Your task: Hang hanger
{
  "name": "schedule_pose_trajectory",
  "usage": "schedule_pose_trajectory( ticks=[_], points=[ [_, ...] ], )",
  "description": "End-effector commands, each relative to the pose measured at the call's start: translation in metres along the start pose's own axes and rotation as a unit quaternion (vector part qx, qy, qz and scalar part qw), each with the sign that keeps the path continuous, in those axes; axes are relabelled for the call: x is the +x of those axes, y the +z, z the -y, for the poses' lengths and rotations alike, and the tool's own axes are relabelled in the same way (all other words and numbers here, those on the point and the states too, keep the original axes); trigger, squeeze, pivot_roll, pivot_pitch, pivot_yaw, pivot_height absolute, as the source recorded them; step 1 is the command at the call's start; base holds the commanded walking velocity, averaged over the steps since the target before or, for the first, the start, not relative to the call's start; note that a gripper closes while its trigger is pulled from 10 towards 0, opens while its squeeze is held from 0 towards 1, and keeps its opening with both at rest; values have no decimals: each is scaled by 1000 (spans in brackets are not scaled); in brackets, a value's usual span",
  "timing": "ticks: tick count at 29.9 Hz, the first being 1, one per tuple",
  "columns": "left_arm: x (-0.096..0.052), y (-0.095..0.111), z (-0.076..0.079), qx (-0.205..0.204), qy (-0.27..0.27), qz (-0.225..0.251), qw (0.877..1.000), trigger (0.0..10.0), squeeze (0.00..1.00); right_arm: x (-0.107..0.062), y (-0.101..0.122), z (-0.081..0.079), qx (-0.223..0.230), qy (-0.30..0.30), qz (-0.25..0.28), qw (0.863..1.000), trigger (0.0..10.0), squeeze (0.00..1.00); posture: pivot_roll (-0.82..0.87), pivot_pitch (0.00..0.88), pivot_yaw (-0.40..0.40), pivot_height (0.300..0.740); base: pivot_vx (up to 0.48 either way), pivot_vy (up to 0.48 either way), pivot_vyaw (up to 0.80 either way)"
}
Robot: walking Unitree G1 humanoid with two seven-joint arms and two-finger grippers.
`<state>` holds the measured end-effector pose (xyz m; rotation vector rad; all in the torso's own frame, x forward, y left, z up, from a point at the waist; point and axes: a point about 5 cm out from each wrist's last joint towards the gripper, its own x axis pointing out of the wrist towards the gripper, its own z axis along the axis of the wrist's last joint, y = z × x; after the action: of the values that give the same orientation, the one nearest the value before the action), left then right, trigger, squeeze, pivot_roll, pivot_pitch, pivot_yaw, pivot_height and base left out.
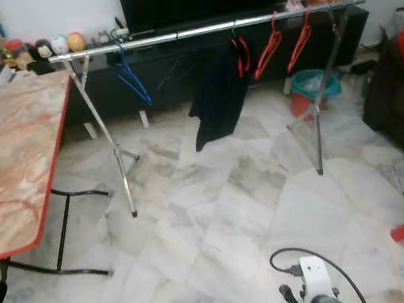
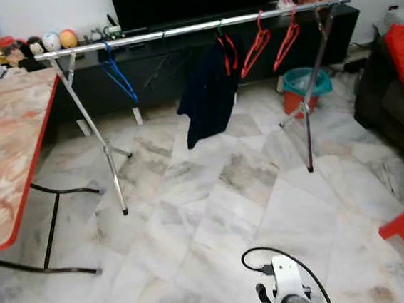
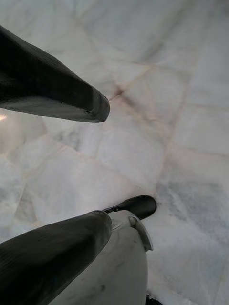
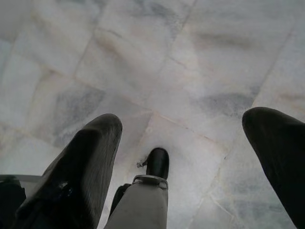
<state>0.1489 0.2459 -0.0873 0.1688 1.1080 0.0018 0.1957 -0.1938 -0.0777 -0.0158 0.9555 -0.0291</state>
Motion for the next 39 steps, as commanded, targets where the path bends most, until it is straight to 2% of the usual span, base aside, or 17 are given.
schedule_pose_trajectory(
  ticks=[1,39],
  points=[
    [0,-1,-1,-6,-1,1,1000,10000,0,0,-1,-1,-2,2,-5,1000,10000,0,-99,0,46,740,0,0,-756],
    [0,-1,-2,5,-1,-4,1000,10000,0,0,-1,0,-3,-7,-9,1000,10000,0,-102,0,49,740,0,0,-757]
  ],
)
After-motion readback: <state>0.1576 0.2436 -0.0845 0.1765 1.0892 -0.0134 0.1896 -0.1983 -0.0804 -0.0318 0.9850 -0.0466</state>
